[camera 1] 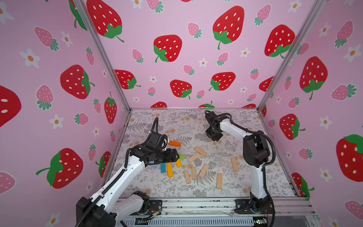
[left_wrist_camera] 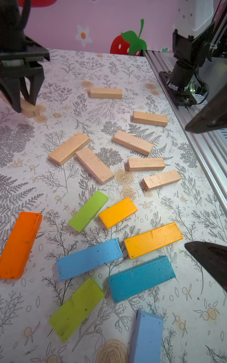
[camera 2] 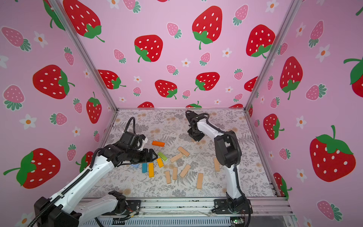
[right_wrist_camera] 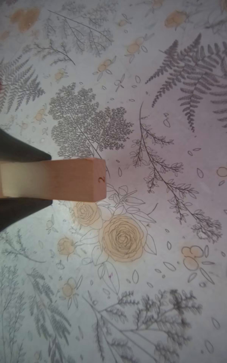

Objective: Assemble a giraffe with building blocks
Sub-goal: Place the building block at the center of the board.

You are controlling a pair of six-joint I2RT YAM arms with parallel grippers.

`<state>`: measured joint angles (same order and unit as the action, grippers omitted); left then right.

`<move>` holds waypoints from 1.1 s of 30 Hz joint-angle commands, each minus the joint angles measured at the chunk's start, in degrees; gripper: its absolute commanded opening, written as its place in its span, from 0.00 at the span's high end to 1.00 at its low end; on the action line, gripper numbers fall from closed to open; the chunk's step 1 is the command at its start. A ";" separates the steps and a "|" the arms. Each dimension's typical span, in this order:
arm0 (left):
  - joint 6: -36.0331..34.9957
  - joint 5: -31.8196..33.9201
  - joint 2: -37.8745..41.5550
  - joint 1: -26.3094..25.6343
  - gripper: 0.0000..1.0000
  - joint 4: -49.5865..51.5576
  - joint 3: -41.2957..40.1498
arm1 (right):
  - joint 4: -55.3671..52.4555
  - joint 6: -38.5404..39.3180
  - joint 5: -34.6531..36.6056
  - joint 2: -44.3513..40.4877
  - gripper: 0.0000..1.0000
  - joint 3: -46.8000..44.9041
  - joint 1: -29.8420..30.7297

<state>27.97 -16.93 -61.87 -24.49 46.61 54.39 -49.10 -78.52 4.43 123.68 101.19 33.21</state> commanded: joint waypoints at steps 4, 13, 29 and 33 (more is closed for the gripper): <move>-1.29 0.40 1.29 0.21 0.12 1.14 0.97 | 2.88 -11.89 4.18 4.76 0.79 6.87 -0.34; -2.29 -1.03 0.77 1.72 0.11 0.24 -0.43 | 1.44 -20.75 7.94 11.31 0.79 12.83 -1.79; -3.39 -3.89 -1.66 4.53 0.11 -1.48 -1.22 | -7.41 -30.82 7.06 21.77 0.73 26.47 -0.90; -3.56 -3.87 -2.09 4.69 0.11 -1.52 -0.88 | -8.00 -33.65 6.92 21.82 0.70 26.52 0.16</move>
<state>25.26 -20.12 -63.59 -20.14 45.15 52.99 -52.99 -106.54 11.97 143.09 127.24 32.21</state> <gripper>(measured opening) 0.894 0.302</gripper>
